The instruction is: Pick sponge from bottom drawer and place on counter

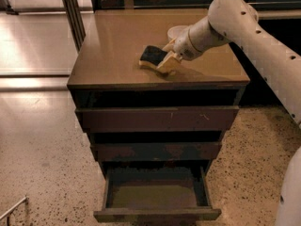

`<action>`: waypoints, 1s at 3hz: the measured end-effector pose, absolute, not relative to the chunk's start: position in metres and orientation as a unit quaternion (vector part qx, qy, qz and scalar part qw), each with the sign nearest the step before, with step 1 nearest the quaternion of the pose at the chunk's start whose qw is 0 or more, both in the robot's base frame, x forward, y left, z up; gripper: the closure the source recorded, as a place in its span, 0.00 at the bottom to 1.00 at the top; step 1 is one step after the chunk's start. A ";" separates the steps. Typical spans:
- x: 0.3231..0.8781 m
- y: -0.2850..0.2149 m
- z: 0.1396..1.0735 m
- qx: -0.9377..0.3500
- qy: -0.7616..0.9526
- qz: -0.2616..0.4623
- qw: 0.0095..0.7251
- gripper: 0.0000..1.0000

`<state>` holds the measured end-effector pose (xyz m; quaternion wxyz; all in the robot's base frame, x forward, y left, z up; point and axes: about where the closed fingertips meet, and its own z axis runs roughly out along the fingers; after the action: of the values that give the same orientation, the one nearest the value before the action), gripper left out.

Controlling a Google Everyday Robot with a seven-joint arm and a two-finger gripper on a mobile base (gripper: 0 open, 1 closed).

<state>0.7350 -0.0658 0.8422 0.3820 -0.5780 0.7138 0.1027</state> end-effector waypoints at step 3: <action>0.735 -0.066 0.842 -0.578 0.714 0.103 0.382 0.00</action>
Offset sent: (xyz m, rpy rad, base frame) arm 0.0000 0.0000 0.0000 0.0000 0.0000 0.0000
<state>0.7350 -0.0657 0.8421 0.3820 -0.5781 0.7137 0.1028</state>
